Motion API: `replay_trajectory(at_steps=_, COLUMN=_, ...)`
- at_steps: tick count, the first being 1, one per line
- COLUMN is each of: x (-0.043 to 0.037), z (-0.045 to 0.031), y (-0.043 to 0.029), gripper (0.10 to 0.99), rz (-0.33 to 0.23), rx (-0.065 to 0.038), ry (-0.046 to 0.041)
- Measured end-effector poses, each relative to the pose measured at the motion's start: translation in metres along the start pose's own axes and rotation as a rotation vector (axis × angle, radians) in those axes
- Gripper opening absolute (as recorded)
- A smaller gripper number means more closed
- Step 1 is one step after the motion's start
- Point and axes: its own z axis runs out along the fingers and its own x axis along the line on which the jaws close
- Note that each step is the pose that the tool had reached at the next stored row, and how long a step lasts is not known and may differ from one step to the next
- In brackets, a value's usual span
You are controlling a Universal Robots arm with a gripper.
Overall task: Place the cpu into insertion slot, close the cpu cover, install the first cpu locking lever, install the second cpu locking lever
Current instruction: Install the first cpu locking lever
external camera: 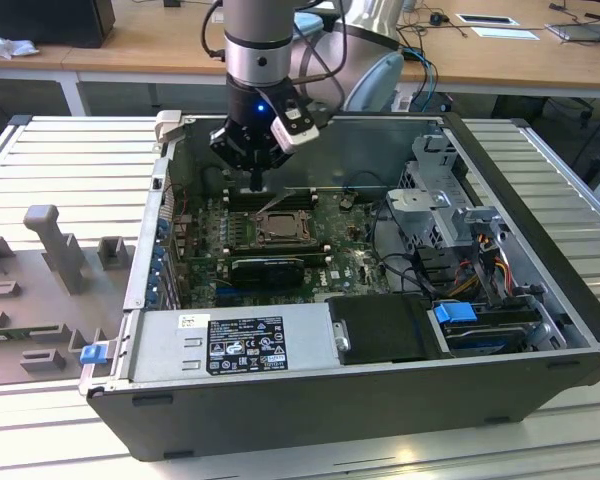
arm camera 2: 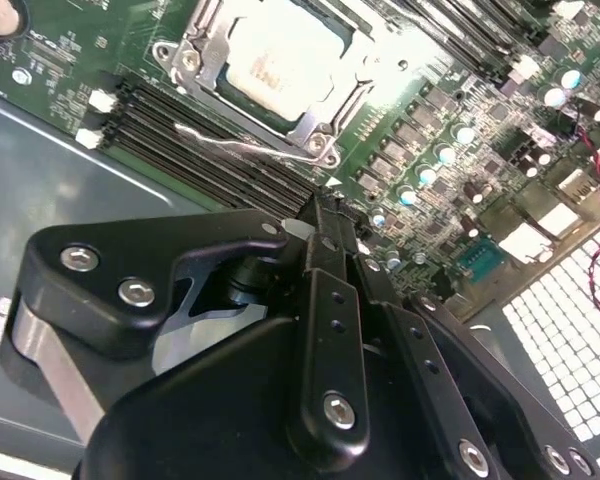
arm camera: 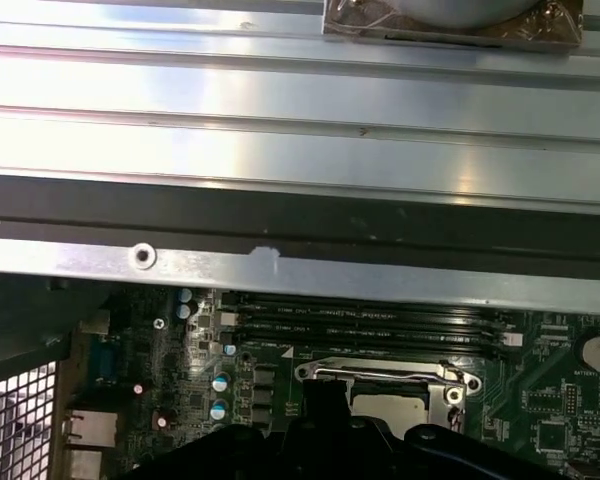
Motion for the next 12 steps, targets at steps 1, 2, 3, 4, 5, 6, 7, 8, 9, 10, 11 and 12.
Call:
replay_trajectory(at_steps=1, x=-0.001, z=0.0, y=-0.0001, gripper=0.106, rz=0.0, rx=0.0, ry=0.0)
replay_trajectory(at_steps=2, x=-0.0021, z=0.0, y=-0.0001, gripper=0.106, rz=0.0, rx=0.0, ry=0.0)
replay_trajectory(at_steps=3, x=-0.0033, z=0.0, y=-0.0002, gripper=0.106, rz=0.0, rx=0.0, ry=0.0)
replay_trajectory(at_steps=4, x=-0.005, z=0.0, y=-0.0003, gripper=0.106, rz=0.0, rx=0.0, ry=-0.0001)
replay_trajectory(at_steps=5, x=-0.0061, z=0.0, y=-0.0004, gripper=0.106, rz=0.0, rx=0.0, ry=0.0)
replay_trajectory(at_steps=6, x=-0.0071, z=0.0001, y=-0.0004, gripper=0.106, rz=0.0, rx=0.0, ry=-0.0001)
replay_trajectory(at_steps=7, x=-0.0084, z=0.0002, y=-0.0005, gripper=0.106, rz=0.0, rx=0.0, ry=-0.0001)
replay_trajectory(at_steps=8, x=-0.0096, z=0.0005, y=-0.0006, gripper=0.106, rz=0.0, rx=-0.001, ry=-0.0003)
replay_trajectory(at_steps=9, x=-0.0105, z=0.0008, y=-0.0007, gripper=0.106, rz=0.0, rx=-0.004, ry=-0.0004)
replay_trajectory(at_steps=10, x=-0.0114, z=0.001, y=-0.0008, gripper=0.106, rz=0.0, rx=-0.01, ry=-0.0006)
replay_trajectory(at_steps=11, x=-0.0126, z=0.0014, y=-0.0008, gripper=0.106, rz=0.0, rx=-0.019, ry=-0.0012)
replay_trajectory(at_steps=12, x=-0.0146, z=0.0025, y=-0.001, gripper=0.106, rz=0.0, rx=-0.025, ry=-0.0017)
